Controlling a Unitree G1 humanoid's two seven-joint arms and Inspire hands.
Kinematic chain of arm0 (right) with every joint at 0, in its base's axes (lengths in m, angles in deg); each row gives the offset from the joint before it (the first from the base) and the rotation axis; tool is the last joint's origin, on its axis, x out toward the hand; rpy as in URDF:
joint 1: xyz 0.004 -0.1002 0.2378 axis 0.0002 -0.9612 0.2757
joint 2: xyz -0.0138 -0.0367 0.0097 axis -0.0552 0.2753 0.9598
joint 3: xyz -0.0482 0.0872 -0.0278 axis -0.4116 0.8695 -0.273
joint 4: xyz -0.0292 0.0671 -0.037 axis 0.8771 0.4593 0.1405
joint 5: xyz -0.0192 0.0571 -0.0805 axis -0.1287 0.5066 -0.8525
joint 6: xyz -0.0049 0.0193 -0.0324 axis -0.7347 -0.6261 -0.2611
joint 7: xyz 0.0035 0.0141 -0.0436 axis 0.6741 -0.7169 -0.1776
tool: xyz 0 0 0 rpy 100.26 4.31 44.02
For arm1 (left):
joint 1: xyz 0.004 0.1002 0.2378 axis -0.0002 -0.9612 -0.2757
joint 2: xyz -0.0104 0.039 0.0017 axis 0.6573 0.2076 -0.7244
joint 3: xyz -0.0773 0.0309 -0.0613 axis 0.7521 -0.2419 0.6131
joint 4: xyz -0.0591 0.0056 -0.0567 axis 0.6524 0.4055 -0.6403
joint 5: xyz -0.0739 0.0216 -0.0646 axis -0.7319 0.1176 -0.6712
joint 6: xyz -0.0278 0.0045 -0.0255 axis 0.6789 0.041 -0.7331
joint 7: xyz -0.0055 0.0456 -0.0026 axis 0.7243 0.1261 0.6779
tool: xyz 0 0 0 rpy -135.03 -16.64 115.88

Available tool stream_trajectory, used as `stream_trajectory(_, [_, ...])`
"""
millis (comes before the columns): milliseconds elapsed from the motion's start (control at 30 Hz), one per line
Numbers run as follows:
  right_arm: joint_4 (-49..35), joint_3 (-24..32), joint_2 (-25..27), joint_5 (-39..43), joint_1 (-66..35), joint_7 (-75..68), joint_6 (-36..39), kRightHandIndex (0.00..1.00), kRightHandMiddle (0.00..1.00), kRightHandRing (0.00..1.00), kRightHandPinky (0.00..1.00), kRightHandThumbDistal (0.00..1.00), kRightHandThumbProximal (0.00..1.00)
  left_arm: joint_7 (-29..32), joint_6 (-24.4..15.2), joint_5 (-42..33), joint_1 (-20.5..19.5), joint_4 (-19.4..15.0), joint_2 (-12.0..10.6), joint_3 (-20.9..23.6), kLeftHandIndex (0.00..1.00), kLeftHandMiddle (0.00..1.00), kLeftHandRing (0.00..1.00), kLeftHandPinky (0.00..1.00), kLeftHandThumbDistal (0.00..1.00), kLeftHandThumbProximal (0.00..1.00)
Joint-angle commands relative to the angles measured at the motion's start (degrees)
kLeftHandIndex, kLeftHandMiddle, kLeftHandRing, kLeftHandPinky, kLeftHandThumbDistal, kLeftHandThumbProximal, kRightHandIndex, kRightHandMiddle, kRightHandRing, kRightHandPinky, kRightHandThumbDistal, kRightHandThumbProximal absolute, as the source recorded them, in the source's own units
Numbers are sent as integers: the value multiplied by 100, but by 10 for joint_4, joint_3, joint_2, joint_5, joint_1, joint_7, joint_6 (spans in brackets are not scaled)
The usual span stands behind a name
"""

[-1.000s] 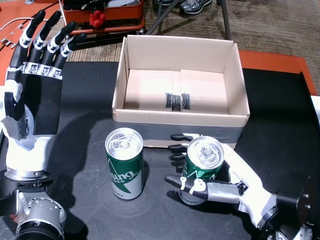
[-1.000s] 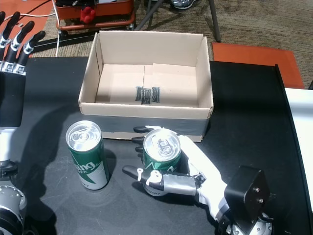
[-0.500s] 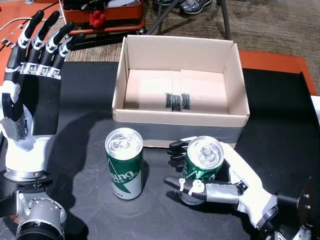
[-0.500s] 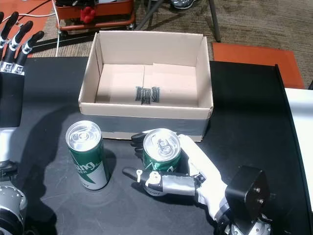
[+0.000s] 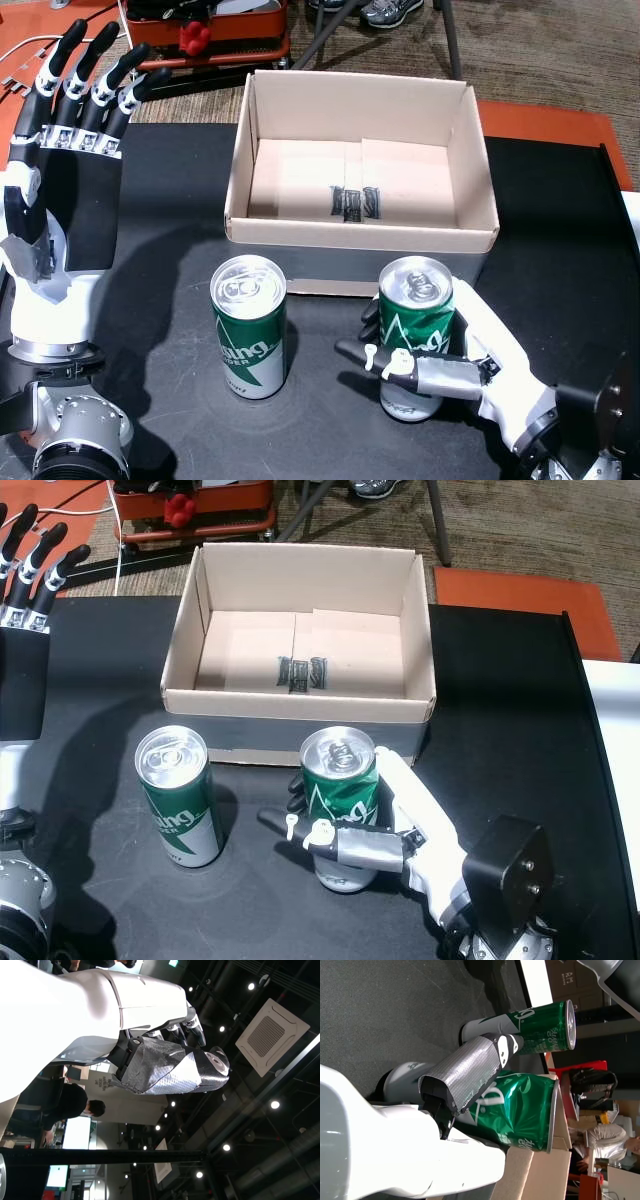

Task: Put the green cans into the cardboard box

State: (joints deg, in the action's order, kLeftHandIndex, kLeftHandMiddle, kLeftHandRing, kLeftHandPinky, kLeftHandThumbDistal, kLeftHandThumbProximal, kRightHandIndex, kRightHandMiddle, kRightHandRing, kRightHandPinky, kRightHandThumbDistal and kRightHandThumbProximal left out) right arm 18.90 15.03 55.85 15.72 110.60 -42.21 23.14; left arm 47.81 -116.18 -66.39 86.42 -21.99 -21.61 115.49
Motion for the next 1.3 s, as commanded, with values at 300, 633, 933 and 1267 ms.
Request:
stream_trajectory(300, [-2,1,0,-2,1,-1,1,33,32,35,36,100,16,0,2,-3,-6,-2,-1,0,70,76,83,84,30,77])
stream_trajectory(633, [-6,-3,1,-8,0,-13,2,30,30,32,33,100,14,3,3,-2,-5,2,2,-1,70,76,83,83,29,77])
stream_trajectory(933, [1,5,-3,2,2,-1,7,14,22,26,28,98,13,3,4,-3,-5,1,1,0,70,76,83,83,29,76])
stream_trajectory(1267, [4,6,-3,4,3,-1,5,13,22,26,27,100,15,4,10,-3,-4,2,1,0,70,76,83,83,30,75])
